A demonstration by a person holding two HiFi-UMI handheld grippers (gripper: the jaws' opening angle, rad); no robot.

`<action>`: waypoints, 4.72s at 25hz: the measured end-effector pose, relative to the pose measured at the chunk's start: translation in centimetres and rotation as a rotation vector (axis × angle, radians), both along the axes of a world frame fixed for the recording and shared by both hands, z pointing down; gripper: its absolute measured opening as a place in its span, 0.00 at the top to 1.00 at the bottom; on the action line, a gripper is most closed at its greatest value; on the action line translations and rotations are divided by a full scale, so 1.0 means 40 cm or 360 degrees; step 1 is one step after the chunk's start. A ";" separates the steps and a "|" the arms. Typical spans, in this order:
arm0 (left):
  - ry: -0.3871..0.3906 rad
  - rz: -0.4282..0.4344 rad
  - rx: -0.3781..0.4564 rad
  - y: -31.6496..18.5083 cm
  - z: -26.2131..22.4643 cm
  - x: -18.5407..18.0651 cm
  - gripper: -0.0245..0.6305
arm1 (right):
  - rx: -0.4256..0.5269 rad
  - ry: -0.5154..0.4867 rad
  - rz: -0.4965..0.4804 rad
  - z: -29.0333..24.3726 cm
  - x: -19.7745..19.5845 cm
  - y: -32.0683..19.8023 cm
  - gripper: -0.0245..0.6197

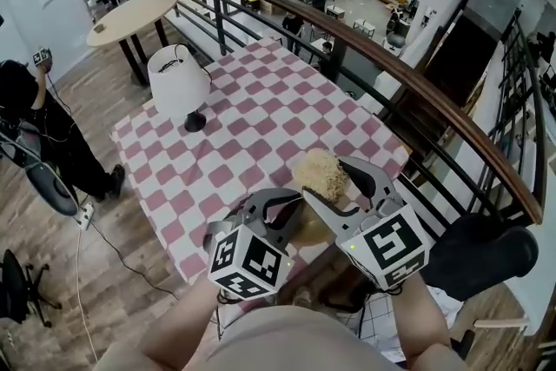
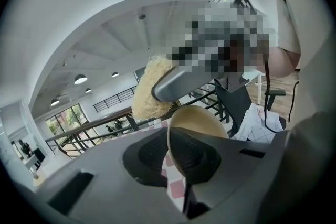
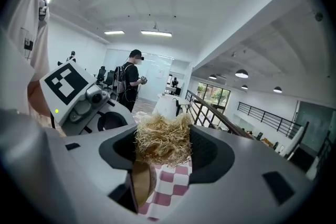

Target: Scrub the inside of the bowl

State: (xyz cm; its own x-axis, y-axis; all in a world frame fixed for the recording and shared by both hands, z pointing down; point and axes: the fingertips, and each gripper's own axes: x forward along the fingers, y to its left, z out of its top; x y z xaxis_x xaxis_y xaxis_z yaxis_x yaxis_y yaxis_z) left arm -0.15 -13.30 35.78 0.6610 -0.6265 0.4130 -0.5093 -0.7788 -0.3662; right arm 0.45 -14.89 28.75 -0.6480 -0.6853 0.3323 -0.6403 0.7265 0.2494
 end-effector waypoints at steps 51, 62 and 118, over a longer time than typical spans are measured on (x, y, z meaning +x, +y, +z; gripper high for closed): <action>0.0690 -0.0652 0.0037 -0.111 -0.139 -0.176 0.92 | -0.0502 -0.0295 -0.0082 0.241 -0.112 0.136 0.56; 0.0651 -0.0645 -0.0016 -0.091 -0.110 -0.166 0.92 | -0.0561 -0.0571 -0.0007 0.262 -0.153 0.148 0.56; 0.0277 -0.0514 -0.0439 -0.079 0.132 -0.140 0.93 | -0.0225 -0.0588 0.0399 0.185 0.144 -0.057 0.56</action>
State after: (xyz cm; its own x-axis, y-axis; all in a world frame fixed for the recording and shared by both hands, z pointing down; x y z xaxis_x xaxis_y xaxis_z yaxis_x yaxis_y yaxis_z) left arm -5.76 -16.44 41.06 0.5242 -0.6941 0.4933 -0.7775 -0.6264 -0.0552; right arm 6.20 -17.16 36.17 -0.5605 -0.8006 0.2117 -0.8279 0.5482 -0.1187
